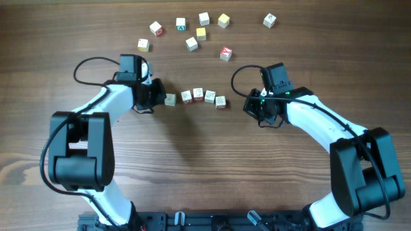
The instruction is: Form a horizontal line
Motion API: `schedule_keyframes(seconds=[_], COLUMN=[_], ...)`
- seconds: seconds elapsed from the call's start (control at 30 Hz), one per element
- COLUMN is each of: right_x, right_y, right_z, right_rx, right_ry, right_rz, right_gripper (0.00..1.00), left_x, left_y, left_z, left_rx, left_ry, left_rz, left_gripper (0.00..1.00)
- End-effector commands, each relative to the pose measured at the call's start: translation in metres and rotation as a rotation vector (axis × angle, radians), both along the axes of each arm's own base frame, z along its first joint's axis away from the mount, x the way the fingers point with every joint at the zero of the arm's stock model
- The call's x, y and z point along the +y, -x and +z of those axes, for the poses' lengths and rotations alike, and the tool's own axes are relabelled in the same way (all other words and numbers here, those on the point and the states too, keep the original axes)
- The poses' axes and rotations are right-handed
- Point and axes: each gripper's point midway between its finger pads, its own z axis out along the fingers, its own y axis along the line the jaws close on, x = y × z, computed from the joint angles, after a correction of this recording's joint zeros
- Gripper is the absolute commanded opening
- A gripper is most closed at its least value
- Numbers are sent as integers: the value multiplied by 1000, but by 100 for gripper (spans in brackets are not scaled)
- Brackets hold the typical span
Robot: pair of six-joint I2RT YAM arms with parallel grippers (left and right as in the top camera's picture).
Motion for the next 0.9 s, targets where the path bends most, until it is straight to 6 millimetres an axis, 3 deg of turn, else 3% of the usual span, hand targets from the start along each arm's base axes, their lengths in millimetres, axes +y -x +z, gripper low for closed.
schedule_keyframes(seconds=[0.0,0.23,0.87], right_x=[-2,-2,-3], right_y=[-1,-1,-1], right_z=[-4,-4,-4], right_rx=[2,5,6], right_ry=[19,16,21], right_rz=[-9,-18,-34], right_gripper=[11,13,18], left_x=[-11,-25,-27], left_y=[33,38,37], left_z=[-38,-38,-38], left_rx=[131,135,163], left_ry=[-29,-30,2], left_rz=[-42,-71,8], left_gripper=[9,9,8])
